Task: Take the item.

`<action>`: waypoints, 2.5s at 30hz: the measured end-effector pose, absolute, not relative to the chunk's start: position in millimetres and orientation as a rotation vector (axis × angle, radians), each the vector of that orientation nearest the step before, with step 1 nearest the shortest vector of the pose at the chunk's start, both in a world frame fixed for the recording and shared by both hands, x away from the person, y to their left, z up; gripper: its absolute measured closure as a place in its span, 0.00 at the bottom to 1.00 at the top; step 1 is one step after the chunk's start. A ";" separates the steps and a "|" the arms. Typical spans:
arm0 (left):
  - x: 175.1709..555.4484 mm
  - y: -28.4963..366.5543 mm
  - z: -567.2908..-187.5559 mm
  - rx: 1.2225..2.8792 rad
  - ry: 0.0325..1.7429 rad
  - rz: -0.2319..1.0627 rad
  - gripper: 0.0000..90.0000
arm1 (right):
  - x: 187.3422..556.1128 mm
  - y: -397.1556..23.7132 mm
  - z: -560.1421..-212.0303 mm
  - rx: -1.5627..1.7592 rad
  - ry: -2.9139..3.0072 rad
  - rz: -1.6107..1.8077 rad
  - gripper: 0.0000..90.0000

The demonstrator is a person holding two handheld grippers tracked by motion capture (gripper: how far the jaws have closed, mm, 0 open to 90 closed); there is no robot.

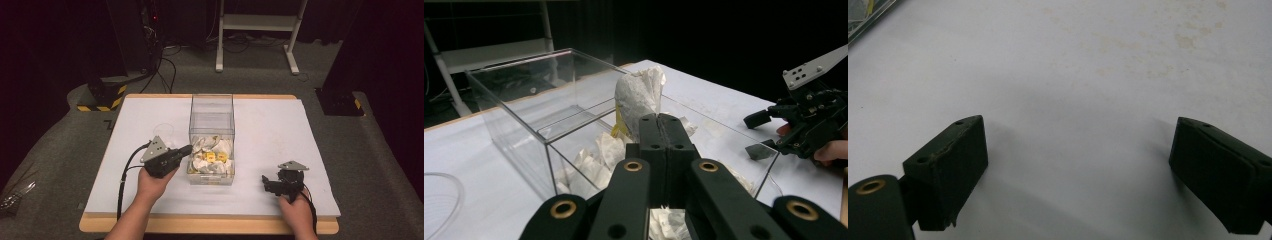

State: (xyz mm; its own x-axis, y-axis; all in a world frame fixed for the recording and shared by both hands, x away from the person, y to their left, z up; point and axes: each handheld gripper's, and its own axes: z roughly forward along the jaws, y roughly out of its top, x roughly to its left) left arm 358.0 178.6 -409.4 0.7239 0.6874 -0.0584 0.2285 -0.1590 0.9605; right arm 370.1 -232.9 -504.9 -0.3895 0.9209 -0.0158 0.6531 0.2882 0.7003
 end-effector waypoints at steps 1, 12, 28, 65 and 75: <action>358.0 178.6 -409.4 1.724 0.733 0.474 1.00 | 370.1 -232.9 -504.9 1.411 2.144 0.863 0.09; 357.3 199.2 -409.2 1.704 0.770 0.504 1.00 | 370.1 -233.0 -504.9 1.411 2.144 0.863 0.09; 355.9 224.8 -410.5 1.694 0.817 0.538 1.00 | 370.1 -233.0 -504.9 1.411 2.144 0.863 0.09; 367.8 273.2 -411.8 1.650 0.943 0.596 1.00 | 370.1 -233.0 -504.9 1.411 2.144 0.864 0.09; 377.7 275.2 -412.5 1.658 0.961 0.592 1.00 | 370.1 -233.0 -504.9 1.412 2.144 0.864 0.09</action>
State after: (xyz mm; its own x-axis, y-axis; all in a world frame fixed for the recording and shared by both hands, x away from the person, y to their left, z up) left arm 377.7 275.2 -412.5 0.5501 0.8305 -0.0876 0.2950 -0.0950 0.9508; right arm 370.1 -233.0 -504.9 -0.3895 0.9209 -0.0153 0.6532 0.2879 0.7003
